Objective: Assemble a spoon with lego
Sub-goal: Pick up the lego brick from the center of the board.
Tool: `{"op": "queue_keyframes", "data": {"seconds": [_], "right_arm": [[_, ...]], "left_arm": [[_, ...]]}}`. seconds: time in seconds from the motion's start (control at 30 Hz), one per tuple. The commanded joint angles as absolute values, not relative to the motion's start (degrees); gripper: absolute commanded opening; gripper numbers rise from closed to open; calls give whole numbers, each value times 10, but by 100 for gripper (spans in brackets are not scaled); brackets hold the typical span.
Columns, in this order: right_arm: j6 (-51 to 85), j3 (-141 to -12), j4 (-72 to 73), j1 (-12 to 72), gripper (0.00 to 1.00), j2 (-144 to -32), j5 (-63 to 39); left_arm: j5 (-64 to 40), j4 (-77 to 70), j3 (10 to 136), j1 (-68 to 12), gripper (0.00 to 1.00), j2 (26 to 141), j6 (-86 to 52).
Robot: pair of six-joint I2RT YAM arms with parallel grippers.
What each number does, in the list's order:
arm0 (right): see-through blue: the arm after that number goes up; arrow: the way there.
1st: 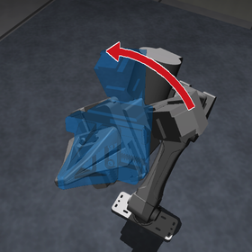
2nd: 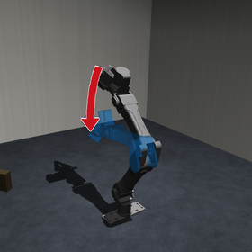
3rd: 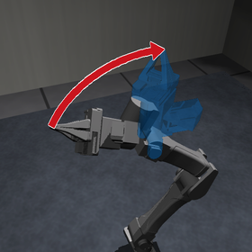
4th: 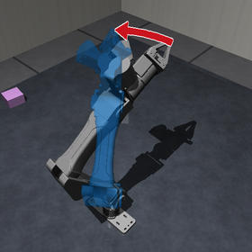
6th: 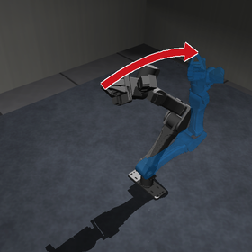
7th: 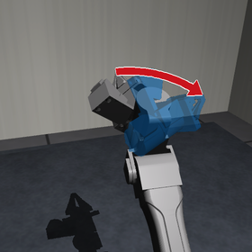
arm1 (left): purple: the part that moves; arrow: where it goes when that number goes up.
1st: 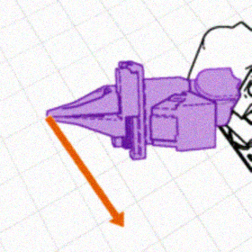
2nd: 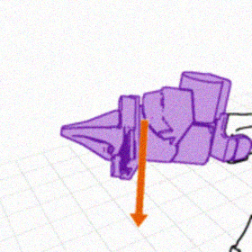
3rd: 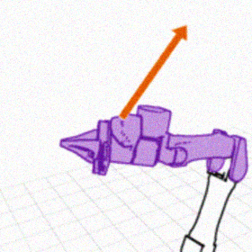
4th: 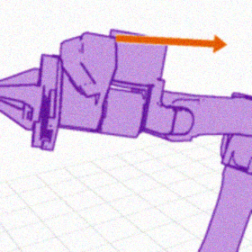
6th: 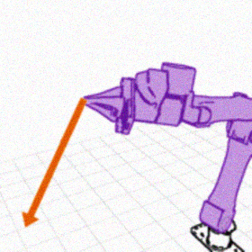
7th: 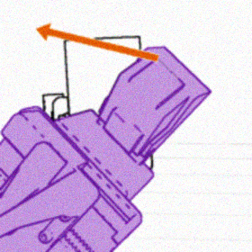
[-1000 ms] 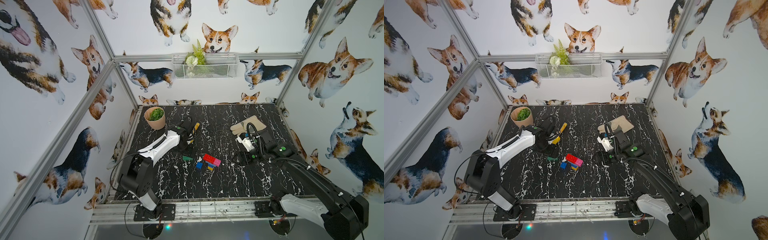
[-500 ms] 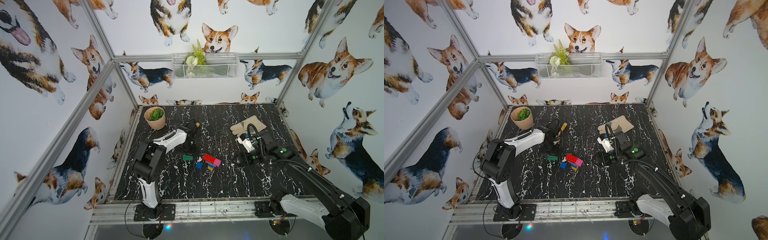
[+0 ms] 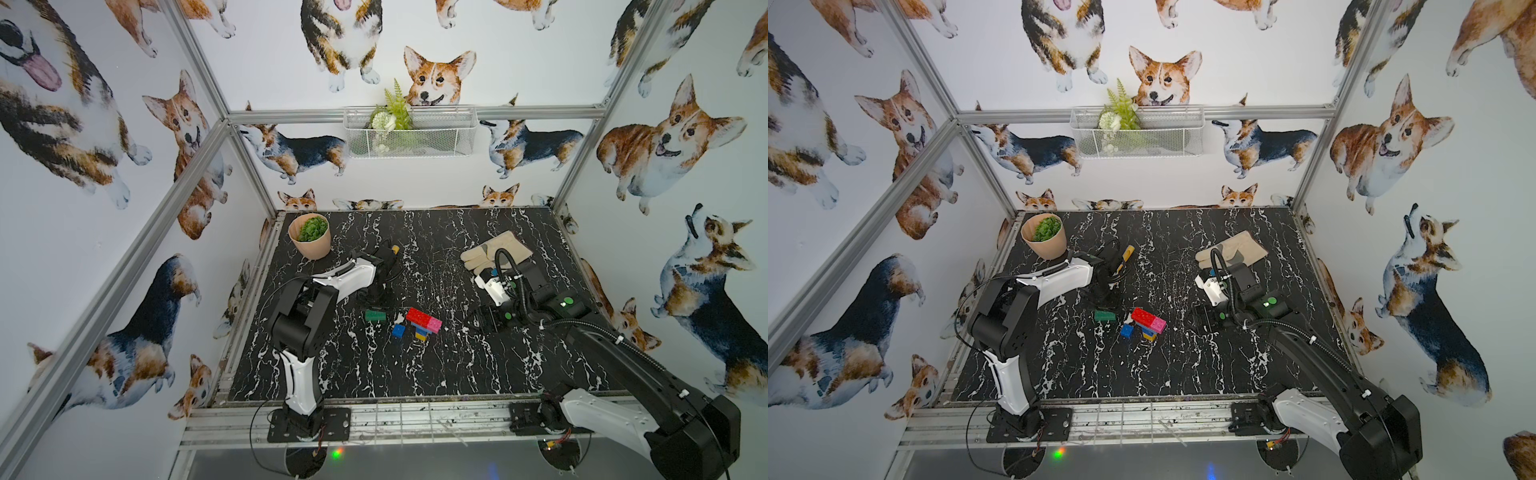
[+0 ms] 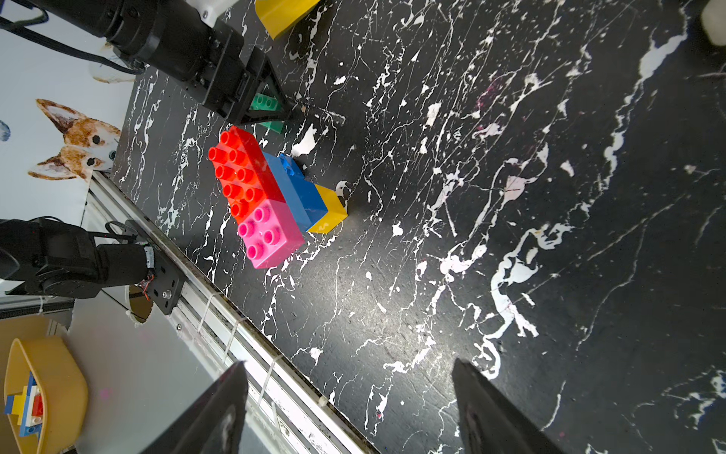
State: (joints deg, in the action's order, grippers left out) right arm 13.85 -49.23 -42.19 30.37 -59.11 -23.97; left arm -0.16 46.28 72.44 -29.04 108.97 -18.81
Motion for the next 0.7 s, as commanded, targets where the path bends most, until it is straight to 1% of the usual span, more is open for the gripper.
{"op": "queue_keyframes", "data": {"seconds": [0.0,0.2,0.4,0.6,0.67], "right_arm": [[145,-492,-410,303,83,-590,-238],[146,-490,-410,304,83,-587,-236],[146,-490,-410,304,83,-584,-237],[148,-492,-409,303,83,-575,-238],[149,-495,-408,304,83,-573,-236]], "left_arm": [[-4,470,720,-288,64,1085,-186],[-3,483,712,-283,55,1061,-171],[-9,529,725,-280,47,1003,-141],[-22,606,757,-280,44,916,-110],[-23,647,785,-292,43,893,-103]]}}
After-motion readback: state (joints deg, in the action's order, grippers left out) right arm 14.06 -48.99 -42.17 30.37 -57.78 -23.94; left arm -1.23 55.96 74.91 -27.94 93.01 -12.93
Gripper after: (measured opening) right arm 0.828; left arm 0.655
